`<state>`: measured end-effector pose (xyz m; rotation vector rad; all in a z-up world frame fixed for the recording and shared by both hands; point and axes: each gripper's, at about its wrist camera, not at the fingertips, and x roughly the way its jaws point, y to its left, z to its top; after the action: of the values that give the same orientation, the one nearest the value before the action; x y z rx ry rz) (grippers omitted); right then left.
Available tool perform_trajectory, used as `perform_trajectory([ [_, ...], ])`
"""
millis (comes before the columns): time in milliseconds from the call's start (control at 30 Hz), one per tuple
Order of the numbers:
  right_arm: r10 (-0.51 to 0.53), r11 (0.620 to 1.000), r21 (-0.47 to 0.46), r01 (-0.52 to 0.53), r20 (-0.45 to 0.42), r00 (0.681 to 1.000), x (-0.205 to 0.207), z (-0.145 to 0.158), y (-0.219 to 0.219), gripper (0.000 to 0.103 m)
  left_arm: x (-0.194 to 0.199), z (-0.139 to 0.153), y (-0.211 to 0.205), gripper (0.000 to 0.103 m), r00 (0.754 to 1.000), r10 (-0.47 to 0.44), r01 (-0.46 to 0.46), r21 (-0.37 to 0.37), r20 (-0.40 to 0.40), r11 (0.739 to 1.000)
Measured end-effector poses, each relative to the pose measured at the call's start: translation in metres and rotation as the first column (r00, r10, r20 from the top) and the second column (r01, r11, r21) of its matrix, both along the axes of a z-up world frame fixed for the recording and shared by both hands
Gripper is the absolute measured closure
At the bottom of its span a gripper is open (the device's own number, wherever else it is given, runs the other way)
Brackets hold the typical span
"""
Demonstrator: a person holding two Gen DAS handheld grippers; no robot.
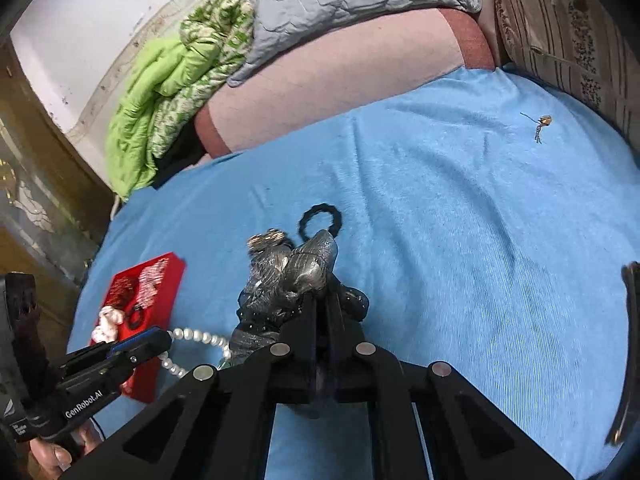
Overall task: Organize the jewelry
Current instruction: 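Carry the pearl bracelet and grey scrunchie into the red tray while opening both tools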
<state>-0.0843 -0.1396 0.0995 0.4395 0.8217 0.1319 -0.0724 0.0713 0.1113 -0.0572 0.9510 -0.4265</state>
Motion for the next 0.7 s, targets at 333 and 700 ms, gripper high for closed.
perform_trajectory([
  [333,0.109,0.994,0.003,-0.109,0.037,0.993,-0.024,0.028,0.050,0.097,-0.039,0.025,0.085,0.094,0.980,0.195,-0.193,-0.050,0.037,0.980],
  [700,0.323,0.946,-0.025,-0.322,0.027,0.946,-0.009,0.045,0.155,0.097,-0.045,0.014,0.195,0.094,0.899,0.437,-0.436,-0.075,0.000,0.897],
])
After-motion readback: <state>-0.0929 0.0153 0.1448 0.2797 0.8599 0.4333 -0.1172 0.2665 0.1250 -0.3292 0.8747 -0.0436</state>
